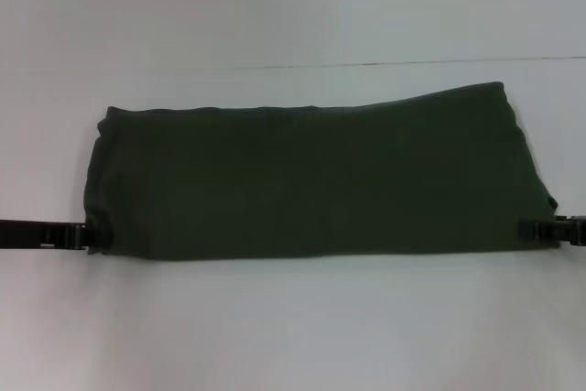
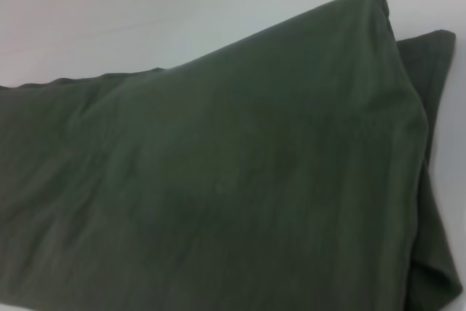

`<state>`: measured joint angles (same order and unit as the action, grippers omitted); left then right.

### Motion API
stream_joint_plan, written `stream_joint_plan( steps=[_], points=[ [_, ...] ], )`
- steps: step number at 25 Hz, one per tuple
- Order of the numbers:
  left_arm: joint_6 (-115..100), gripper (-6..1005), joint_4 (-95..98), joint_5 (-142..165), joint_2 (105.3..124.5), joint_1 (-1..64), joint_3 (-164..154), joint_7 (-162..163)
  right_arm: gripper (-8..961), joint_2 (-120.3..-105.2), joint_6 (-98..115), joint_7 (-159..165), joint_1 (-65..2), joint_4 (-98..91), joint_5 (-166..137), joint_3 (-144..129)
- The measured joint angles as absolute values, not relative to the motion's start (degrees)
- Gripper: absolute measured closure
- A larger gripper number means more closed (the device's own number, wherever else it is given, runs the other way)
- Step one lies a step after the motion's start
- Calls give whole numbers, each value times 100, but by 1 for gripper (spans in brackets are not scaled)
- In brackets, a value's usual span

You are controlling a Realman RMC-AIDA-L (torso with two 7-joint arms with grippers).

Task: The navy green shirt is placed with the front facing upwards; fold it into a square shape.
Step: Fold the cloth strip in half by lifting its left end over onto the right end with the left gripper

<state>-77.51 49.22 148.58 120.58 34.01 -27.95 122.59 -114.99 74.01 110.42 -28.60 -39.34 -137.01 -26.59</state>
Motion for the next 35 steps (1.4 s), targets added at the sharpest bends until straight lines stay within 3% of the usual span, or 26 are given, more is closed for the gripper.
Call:
stream_joint_plan(
  steps=[12, 21, 35],
  points=[
    [-7748, 909, 4921, 14878, 12058, 3444, -2795, 12261, 458, -11503, 7392, 11102, -2847, -3938, -13740, -2663],
    [-7742, 909, 4921, 14873, 12058, 3456, -2795, 12261, 462, -11425, 7385, 11150, -2838, -3805, -13747, -2647],
    [-7744, 909, 4937, 14856, 12058, 3454, -2802, 12253, 468, -11452, 7357, 11112, -2873, -3709, -13756, -2686]
  ],
)
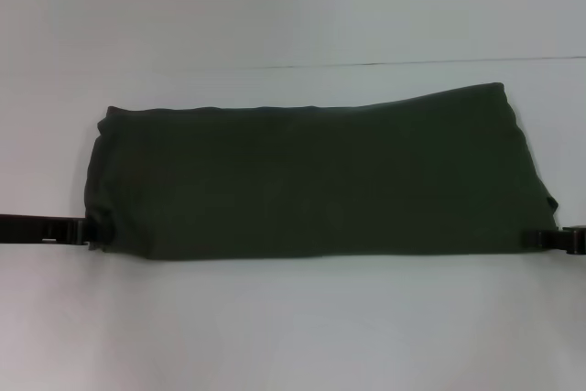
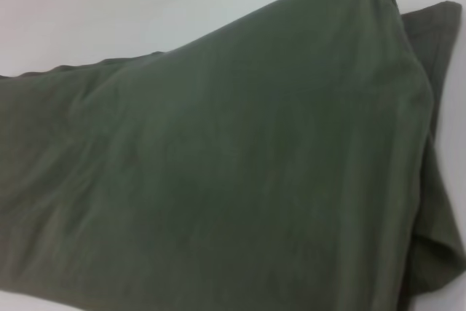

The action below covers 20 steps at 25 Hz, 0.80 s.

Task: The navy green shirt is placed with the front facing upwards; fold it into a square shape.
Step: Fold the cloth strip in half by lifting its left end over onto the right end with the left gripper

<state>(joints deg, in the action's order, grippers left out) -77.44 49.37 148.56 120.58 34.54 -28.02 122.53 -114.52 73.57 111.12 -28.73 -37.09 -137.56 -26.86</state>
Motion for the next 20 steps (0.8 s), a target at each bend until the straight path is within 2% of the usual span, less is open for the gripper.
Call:
stream_joint_plan(
  steps=[1, 7, 12, 17, 20],
  points=[
    [-7746, 909, 4938, 14849, 12058, 3456, -2821, 12252, 468, -11454, 7318, 11114, -2873, -3708, -13758, -2700],
    [-7752, 909, 4940, 14838, 12058, 3461, -2950, 12256, 611, -11431, 7223, 11129, -2874, -3631, -13764, -2760],
    [-7778, 909, 4970, 14832, 12059, 3463, -2953, 12263, 845, -11429, 7274, 11113, -2862, -3646, -13754, -2750],
    [-7909, 910, 5171, 14804, 12100, 3424, -2953, 12173, 933, -11411, 7442, 11045, -2826, -3698, -13619, -2667],
    [-8020, 914, 5225, 14780, 12109, 3417, -2953, 12121, 933, -11368, 7539, 11035, -2819, -3707, -13493, -2663]
  ],
)
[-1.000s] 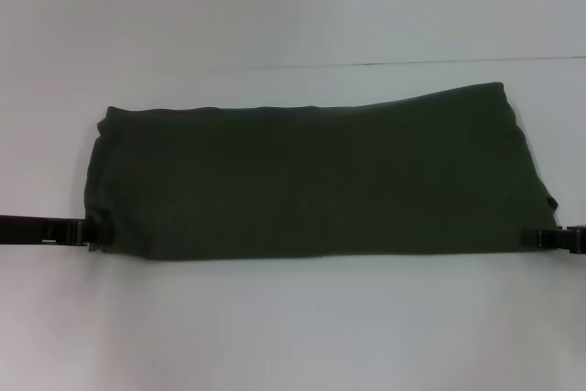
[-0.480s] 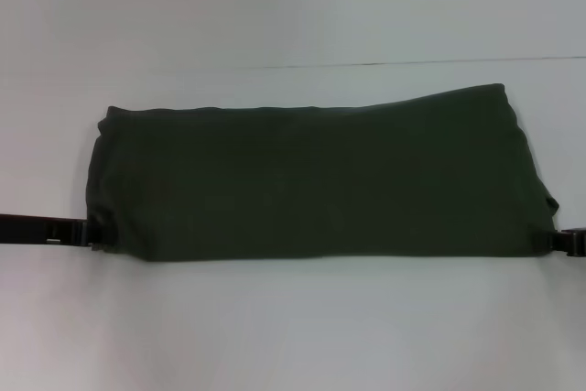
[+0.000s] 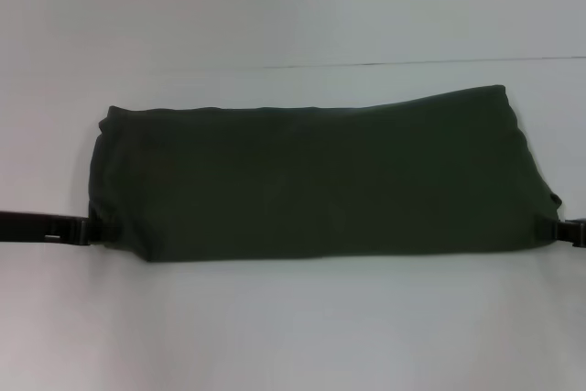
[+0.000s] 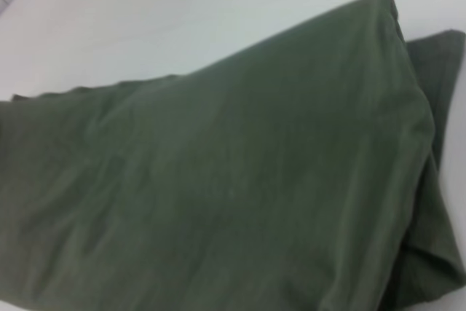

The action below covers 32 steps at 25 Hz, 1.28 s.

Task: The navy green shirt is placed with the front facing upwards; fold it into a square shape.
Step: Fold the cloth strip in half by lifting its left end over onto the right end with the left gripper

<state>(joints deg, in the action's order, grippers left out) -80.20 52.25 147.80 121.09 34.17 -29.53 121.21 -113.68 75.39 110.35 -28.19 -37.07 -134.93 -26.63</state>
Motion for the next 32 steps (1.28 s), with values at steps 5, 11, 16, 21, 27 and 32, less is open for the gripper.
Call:
stream_joint_plan(
  steps=[5, 11, 16, 21, 27, 32],
  points=[
    [-8114, 916, 5230, 14717, 12111, 3390, -2953, 12075, 932, -11344, 7664, 11028, -2825, -3709, -13402, -2663],
    [-8256, 915, 5292, 14717, 12112, 3263, -2903, 11894, 932, -11317, 7877, 10909, -2747, -3710, -13399, -2580],
    [-8452, 915, 5426, 14717, 12111, 3142, -2884, 11688, 933, -11280, 8155, 10619, -2653, -3718, -13389, -2248],
    [-8710, 915, 5508, 14718, 12112, 3043, -2866, 11566, 933, -11270, 8273, 10500, -2551, -3717, -13385, -2162],
    [-9065, 915, 5737, 14720, 12161, 2820, -2640, 11281, 933, -11290, 8626, 10250, -2438, -3713, -13376, -2162],
    [-9528, 914, 5763, 14720, 12163, 2686, -2222, 10869, 933, -11348, 8985, 9944, -2349, -3710, -13388, -2165]
  ],
)
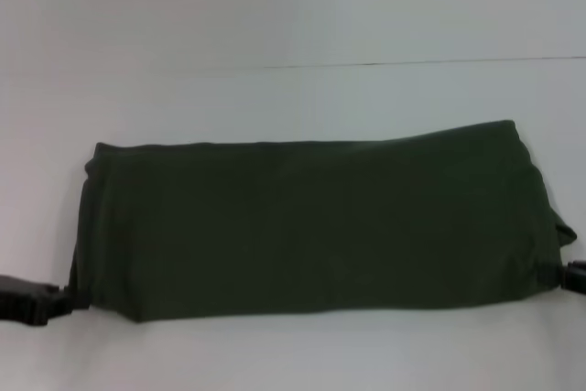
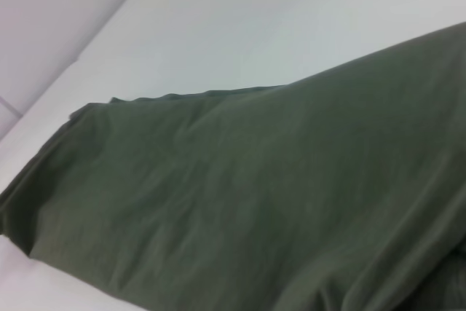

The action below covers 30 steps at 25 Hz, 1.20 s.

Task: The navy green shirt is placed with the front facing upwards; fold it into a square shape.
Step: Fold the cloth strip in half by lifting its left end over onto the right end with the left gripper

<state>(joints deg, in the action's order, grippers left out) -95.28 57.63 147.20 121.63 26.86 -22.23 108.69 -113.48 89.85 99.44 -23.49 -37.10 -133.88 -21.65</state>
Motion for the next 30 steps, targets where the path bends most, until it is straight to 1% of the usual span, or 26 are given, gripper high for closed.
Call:
stream_joint_plan(
  steps=[9, 18, 30],
  points=[
    [-9950, 914, 5813, 14729, 12213, 2381, -1852, 10192, 932, -11506, 9236, 9174, -1961, -3691, -13345, -1950],
    [-10279, 913, 5784, 14768, 12276, 2153, -1657, 9668, 932, -11566, 9951, 8439, -1407, -3672, -13344, -1468],
    [-10386, 913, 5836, 14789, 12296, 1962, -1511, 9571, 933, -11584, 9777, 8386, -1395, -3635, -13404, -1503]
  ],
)
